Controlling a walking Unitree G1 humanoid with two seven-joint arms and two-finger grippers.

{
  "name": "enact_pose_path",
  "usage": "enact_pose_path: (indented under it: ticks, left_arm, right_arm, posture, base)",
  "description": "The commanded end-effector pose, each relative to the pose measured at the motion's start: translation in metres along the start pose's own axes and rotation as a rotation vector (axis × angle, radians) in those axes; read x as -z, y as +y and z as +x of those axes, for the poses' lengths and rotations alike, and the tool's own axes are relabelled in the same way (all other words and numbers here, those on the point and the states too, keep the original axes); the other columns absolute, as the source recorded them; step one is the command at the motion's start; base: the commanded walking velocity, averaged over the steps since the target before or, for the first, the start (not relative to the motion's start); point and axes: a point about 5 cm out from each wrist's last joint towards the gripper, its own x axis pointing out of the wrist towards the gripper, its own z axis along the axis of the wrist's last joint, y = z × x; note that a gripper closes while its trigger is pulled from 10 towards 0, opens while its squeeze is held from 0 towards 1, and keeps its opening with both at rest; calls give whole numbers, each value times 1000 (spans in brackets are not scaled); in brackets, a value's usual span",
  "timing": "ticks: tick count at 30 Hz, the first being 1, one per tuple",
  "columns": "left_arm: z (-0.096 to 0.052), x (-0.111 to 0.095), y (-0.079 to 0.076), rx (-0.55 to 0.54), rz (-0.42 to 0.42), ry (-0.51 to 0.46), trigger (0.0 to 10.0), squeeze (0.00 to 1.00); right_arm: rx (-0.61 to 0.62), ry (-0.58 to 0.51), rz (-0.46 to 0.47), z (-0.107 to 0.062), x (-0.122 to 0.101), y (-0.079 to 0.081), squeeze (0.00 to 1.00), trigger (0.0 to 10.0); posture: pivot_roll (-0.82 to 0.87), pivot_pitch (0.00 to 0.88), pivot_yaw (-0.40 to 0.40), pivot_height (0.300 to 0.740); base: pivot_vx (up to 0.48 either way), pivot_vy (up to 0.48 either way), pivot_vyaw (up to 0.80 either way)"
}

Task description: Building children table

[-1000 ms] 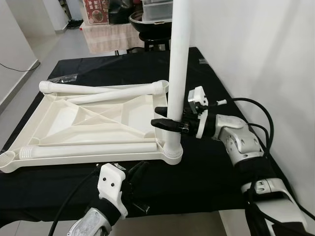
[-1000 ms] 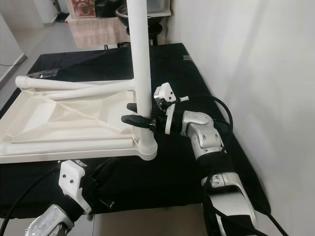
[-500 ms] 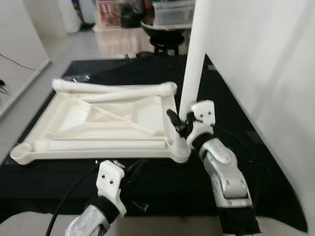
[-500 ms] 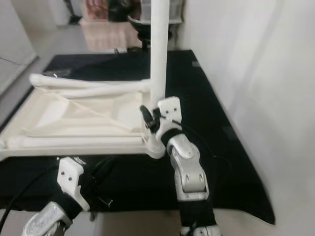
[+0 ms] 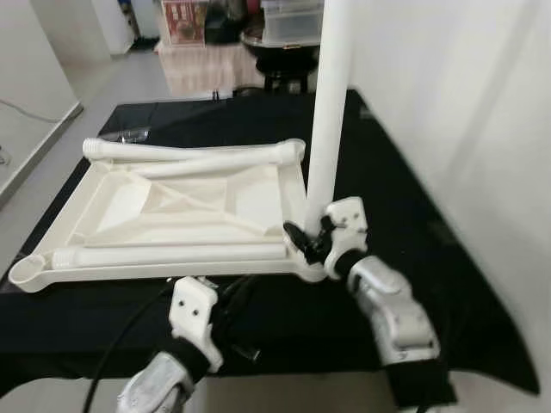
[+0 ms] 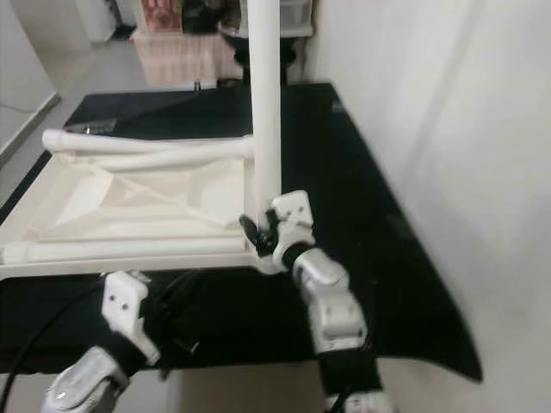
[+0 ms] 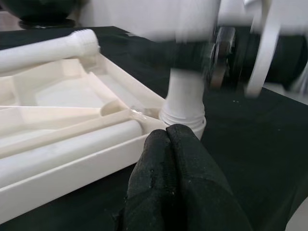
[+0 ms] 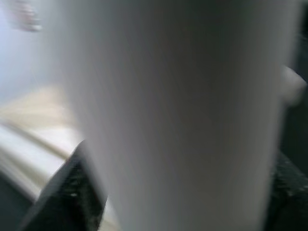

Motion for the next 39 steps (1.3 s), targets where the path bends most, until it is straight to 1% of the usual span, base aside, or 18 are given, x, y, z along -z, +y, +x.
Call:
enact_pose_path:
  ticks: [1, 2, 4, 5, 6, 12, 15, 16, 17, 28, 29, 33, 34, 35, 36, 37, 38, 39]
  left_arm:
    - [-1, 4, 0, -4, 1, 12, 10000, 0]
    - [-1, 4, 0, -2, 0, 12, 10000, 0]
    - [-2, 4, 0, -1, -1, 13, 10000, 0]
    - [-2, 4, 0, -1, -1, 13, 10000, 0]
    - [-2, 4, 0, -2, 1, 14, 10000, 0]
    - [-3, 3, 0, -2, 5, 19, 10000, 0]
    - [-3, 3, 0, -2, 5, 20, 10000, 0]
    - [-4, 3, 0, -1, 6, 22, 10000, 0]
    - [-4, 3, 0, 0, 7, 23, 10000, 0]
    - [-4, 2, 0, 0, 9, 25, 10000, 0]
    - [-3, 2, -1, -2, 9, 23, 10000, 0]
    - [-3, 2, -1, -2, 9, 21, 10000, 0]
    - [-3, 2, -1, -3, 8, 19, 10000, 0]
    - [-3, 1, 0, -3, 8, 18, 10000, 0]
    - [-3, 1, 0, -3, 8, 18, 10000, 0]
    - [-3, 1, 0, -4, 9, 15, 10000, 0]
    - [-3, 0, 1, -5, 9, 13, 10000, 0]
    - [-3, 0, 1, -5, 9, 13, 10000, 0]
  right_arm:
    - [-128, -33, 23, 3, -8, 7, 761, 10000]
    - [-205, -26, -51, 3, -12, 5, 0, 10000]
    - [-324, 0, -138, 3, -16, 1, 0, 10000]
    - [-324, 0, -138, 3, -16, 1, 0, 10000]
    - [-452, 22, -152, 5, -20, -5, 0, 10000]
    - [-527, 3, -82, 16, -29, -14, 0, 10000]
    - [-541, 1, -70, 17, -30, -15, 0, 10000]
    - [-560, 10, -63, 18, -30, -16, 0, 2275]
    - [-570, 23, -63, 19, -28, -18, 0, 0]
    - [-563, 27, -64, 15, -24, -30, 0, 0]
    - [-491, 23, -82, 8, -21, -36, 0, 0]
    - [-441, 27, -89, 4, -18, -37, 0, 0]
    - [-347, 46, -82, 0, -10, -39, 0, 0]
    - [-176, 62, -54, -3, 0, -38, 0, 0]
    - [-176, 62, -54, -3, 0, -38, 0, 0]
    - [150, 104, -16, -11, 17, -39, 0, 0]
    - [387, 142, 6, -21, 28, -41, 0, 0]
    - [387, 142, 6, -21, 28, -41, 0, 0]
  posture:
    - [-18, 69, 28, 740]
    - [-16, 68, 28, 740]
    - [-13, 71, 30, 740]
    - [-13, 71, 30, 740]
    - [-6, 72, 31, 740]
    - [7, 76, 34, 740]
    - [7, 76, 34, 740]
    - [14, 79, 36, 740]
    - [19, 81, 38, 740]
    - [16, 86, 35, 740]
    - [14, 86, 35, 740]
    - [9, 89, 33, 740]
    - [9, 89, 33, 740]
    - [2, 92, 21, 740]
    - [2, 92, 21, 740]
    - [-6, 95, 19, 740]
    - [-6, 95, 19, 740]
    - [-6, 95, 19, 740]
  base:
    - [0, 0, 0]
    - [0, 0, 0]
    - [0, 0, 0]
    - [0, 0, 0]
    - [0, 0, 0]
    - [0, 0, 0]
    - [0, 0, 0]
    - [0, 0, 0]
    - [0, 0, 0]
    - [0, 0, 0]
    - [0, 0, 0]
    - [0, 0, 0]
    - [0, 0, 0]
    - [0, 0, 0]
    - [0, 0, 0]
    - [0, 0, 0]
    - [0, 0, 0]
    - [0, 0, 0]
